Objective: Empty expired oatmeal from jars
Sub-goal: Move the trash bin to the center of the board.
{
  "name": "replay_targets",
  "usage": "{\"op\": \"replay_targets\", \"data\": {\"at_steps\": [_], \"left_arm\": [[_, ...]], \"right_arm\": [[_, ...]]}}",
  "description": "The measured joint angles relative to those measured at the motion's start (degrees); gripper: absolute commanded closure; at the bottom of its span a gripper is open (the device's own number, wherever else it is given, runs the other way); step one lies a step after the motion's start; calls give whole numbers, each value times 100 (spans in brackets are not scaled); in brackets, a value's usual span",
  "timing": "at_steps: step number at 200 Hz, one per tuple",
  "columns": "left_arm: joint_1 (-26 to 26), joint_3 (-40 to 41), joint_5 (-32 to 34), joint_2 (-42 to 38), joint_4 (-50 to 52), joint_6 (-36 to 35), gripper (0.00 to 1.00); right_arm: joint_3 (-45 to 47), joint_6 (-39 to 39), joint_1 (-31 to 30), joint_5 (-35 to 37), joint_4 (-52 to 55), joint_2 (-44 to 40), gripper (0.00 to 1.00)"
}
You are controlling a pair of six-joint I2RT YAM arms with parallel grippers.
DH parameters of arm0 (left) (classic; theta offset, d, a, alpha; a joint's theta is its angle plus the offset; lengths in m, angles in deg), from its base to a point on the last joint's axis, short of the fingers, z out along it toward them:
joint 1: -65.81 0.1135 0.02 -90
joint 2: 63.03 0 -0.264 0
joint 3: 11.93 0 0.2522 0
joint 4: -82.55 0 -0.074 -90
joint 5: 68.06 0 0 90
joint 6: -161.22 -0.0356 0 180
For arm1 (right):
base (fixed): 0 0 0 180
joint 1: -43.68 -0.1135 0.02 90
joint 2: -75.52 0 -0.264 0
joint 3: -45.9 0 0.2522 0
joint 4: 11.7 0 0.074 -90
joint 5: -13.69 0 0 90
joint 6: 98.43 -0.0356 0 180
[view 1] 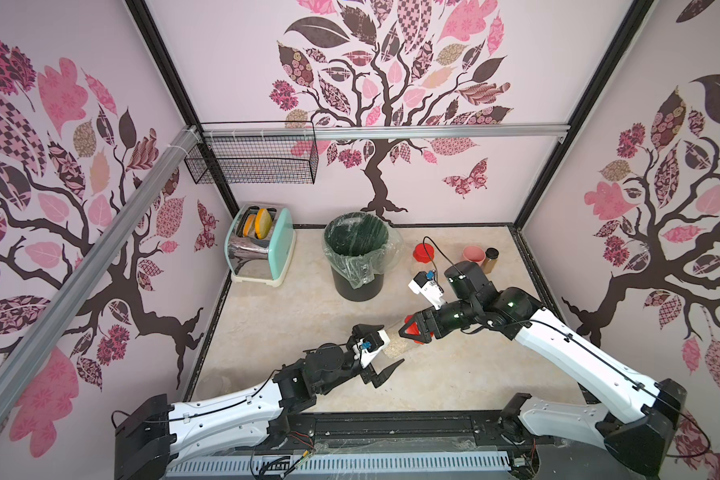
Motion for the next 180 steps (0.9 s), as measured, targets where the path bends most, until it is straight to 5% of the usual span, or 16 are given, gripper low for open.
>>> {"op": "replay_targets", "data": {"at_steps": [109,180], "left_arm": [[-11,-216,116,339,-83,-247,19],[-9,-238,284,380,-72,-372,33]], "right_arm": [[-2,-74,-151,-103,-214,160,24],[-20,-79,-181,-70,-195,160,1]]}}
